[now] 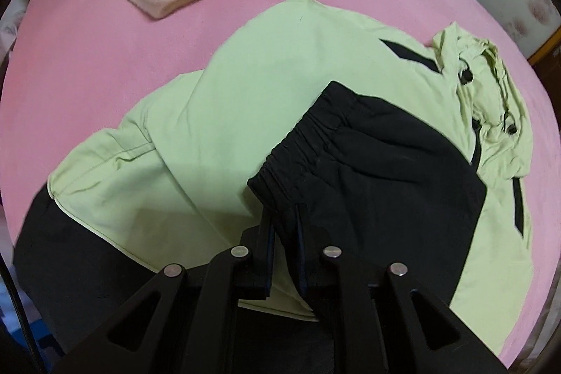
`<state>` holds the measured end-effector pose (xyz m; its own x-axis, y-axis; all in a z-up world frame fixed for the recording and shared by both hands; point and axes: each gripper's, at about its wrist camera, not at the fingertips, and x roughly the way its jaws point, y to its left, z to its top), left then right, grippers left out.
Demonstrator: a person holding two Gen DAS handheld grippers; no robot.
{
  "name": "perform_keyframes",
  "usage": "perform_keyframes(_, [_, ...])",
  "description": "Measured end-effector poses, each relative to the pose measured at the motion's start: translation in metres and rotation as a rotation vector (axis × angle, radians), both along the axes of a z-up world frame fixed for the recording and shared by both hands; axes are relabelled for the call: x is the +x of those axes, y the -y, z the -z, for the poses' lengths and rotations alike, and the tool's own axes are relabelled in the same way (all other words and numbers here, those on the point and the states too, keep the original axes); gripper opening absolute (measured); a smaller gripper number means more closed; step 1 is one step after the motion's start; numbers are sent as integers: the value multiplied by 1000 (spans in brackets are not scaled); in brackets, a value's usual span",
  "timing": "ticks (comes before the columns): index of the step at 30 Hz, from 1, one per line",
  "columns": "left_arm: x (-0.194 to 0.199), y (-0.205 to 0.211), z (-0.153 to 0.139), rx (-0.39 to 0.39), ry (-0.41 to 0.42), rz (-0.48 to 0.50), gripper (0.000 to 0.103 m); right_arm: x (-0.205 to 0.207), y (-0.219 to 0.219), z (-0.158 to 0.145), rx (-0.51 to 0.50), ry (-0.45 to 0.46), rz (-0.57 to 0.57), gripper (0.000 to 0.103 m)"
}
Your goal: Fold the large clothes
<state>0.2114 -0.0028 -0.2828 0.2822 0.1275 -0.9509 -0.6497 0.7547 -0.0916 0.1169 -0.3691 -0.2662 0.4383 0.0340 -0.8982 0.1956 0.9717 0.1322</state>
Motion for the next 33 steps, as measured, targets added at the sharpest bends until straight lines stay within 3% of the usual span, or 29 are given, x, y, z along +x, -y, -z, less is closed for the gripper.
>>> perform_keyframes(3, [-4, 0, -11, 59, -22, 12, 30, -8, -7, -16, -73, -15, -1, 18])
perform_keyframes(7, [-10, 19, -43, 182, 19, 119, 31, -23, -18, -44, -212, 41, 11, 18])
perform_keyframes(10, [-10, 46, -63, 232, 67, 262, 31, -25, -31, -60, -177, 112, -50, 16])
perform_keyframes(13, [-2, 83, -66, 144, 94, 451, 29, -10, -50, -53, 6, 109, -145, 1])
perform_keyframes(14, [2, 96, -62, 84, 86, 507, 24, -3, -56, -47, 64, 93, -154, 0])
perform_keyframes(15, [5, 109, -55, 37, 63, 549, 9, 3, -62, -40, 124, 76, -156, 0])
perform_keyframes(19, [17, 142, -22, -76, -54, 636, 7, 23, -80, 6, 449, -59, -58, 0])
perform_keyframes(21, [25, 146, -10, -91, -88, 638, 7, 26, -79, 22, 581, -85, 11, 0])
perform_keyframes(24, [36, 136, 7, -10, -158, 608, 7, 33, -68, 41, 677, -103, 100, 0])
perform_keyframes(28, [44, 98, 9, 34, -139, 555, 8, 35, -39, 38, 580, -57, 114, 0])
perform_keyframes(30, [43, 79, 7, 195, -162, 536, 8, 34, -13, 26, 428, -38, 148, 0])
perform_keyframes(31, [42, 67, 9, 317, -197, 533, 8, 32, -4, 22, 373, -38, 163, 0])
perform_keyframes(32, [41, 58, 12, 360, -212, 535, 8, 30, 11, 19, 341, -37, 180, 0])
perform_keyframes(33, [41, 46, 14, 332, -202, 546, 8, 28, 17, 18, 347, -36, 189, 0])
